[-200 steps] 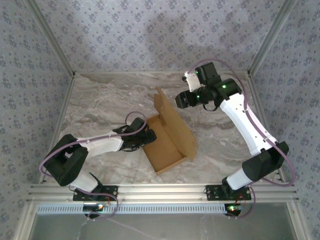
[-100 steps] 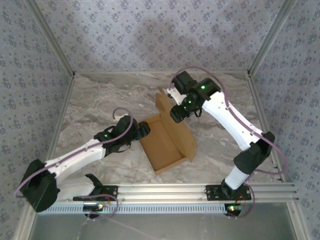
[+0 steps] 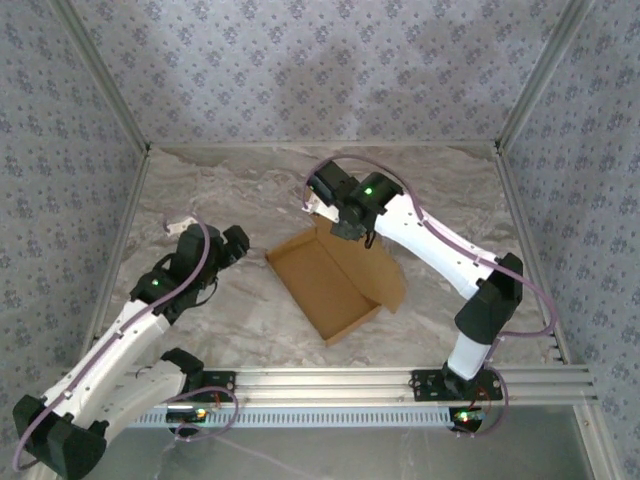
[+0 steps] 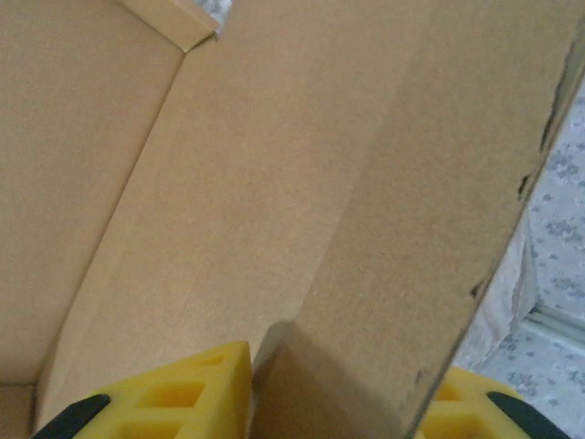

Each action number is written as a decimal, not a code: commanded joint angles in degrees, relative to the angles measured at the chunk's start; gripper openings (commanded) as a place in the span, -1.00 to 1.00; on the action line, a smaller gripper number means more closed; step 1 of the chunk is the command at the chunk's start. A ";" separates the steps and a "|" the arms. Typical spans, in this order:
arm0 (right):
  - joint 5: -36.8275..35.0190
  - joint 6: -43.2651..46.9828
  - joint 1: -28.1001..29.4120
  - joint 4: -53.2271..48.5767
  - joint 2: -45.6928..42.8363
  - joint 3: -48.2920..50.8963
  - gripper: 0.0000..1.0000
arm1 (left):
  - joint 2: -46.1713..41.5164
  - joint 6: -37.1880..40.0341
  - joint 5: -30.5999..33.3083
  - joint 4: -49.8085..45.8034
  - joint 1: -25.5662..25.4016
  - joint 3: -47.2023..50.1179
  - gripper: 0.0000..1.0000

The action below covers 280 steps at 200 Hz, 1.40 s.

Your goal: Fold the paper box

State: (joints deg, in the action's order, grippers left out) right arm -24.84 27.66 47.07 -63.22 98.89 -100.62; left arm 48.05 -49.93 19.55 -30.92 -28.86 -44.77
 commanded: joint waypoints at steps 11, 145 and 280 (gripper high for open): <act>-0.34 16.02 0.20 8.00 0.12 3.21 -0.40 | -0.42 2.59 1.53 -3.10 2.61 -3.29 0.89; -8.11 19.64 11.87 31.07 -10.95 30.25 -0.36 | -1.14 3.93 7.34 -4.75 5.48 -3.91 0.90; 23.45 -11.53 -10.75 35.22 -34.23 24.75 0.57 | 14.51 37.83 -16.98 3.53 6.71 -19.47 0.99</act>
State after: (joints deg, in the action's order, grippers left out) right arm -8.19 30.85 42.72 -33.06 73.14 -80.09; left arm 61.41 -23.62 9.23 -31.38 -22.48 -64.62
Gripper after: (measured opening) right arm 0.821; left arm 0.996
